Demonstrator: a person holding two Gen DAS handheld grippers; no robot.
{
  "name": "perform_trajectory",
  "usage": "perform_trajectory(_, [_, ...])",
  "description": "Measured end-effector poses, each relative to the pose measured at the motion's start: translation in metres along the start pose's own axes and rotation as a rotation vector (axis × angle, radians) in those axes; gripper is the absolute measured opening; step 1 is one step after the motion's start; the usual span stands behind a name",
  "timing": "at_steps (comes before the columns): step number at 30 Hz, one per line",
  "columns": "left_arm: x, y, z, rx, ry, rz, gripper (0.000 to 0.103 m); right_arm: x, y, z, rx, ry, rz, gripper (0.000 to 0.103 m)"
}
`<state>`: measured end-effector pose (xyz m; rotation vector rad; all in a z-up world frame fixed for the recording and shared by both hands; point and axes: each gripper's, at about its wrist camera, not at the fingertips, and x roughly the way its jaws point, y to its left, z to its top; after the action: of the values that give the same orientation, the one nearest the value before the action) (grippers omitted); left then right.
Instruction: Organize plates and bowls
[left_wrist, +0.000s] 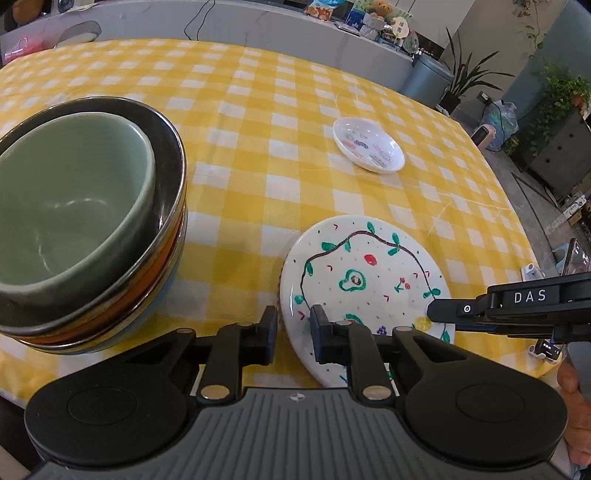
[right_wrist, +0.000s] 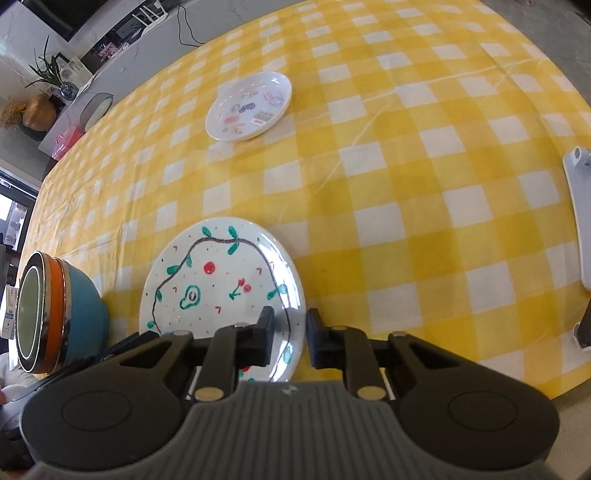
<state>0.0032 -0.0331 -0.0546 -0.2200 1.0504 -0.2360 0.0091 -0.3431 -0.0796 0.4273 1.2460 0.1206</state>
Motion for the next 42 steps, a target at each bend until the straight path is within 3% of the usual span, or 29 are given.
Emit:
perform_trajectory(8, [-0.003, -0.002, -0.001, 0.011, -0.005, 0.017, 0.021, 0.001, 0.003, 0.001, -0.018, -0.014, -0.012, 0.017])
perform_trajectory(12, [-0.014, -0.011, -0.003, 0.061, -0.079, 0.076, 0.021, -0.016, 0.007, -0.003, -0.042, -0.119, -0.011, 0.022])
perform_trajectory(14, [-0.019, -0.015, -0.002, 0.070, -0.108, 0.075, 0.022, -0.023, 0.007, -0.004, -0.047, -0.170, 0.005, 0.035])
perform_trajectory(16, [-0.024, -0.021, 0.001, 0.095, -0.141, 0.073, 0.023, -0.028, 0.007, -0.003, -0.045, -0.208, 0.019, 0.036])
perform_trajectory(23, [-0.024, -0.034, 0.024, 0.101, -0.172, 0.028, 0.029, -0.039, 0.005, 0.004, -0.026, -0.326, 0.023, 0.067])
perform_trajectory(28, [-0.022, -0.043, 0.040, 0.109, -0.225, 0.011, 0.031, -0.042, 0.003, 0.012, 0.005, -0.400, -0.001, 0.069])
perform_trajectory(33, [-0.015, -0.047, 0.057, 0.102, -0.263, 0.002, 0.037, -0.031, -0.007, 0.029, 0.089, -0.386, -0.038, 0.076])
perform_trajectory(35, [-0.010, -0.048, 0.064, 0.095, -0.262, -0.011, 0.049, -0.027, -0.007, 0.037, 0.092, -0.373, -0.060, 0.077])
perform_trajectory(38, [-0.001, -0.048, 0.072, 0.069, -0.250, -0.022, 0.053, -0.023, -0.007, 0.044, 0.081, -0.386, -0.069, 0.077])
perform_trajectory(42, [0.012, -0.047, 0.081, 0.047, -0.229, -0.015, 0.055, -0.016, -0.011, 0.049, 0.089, -0.468, -0.056, 0.076])
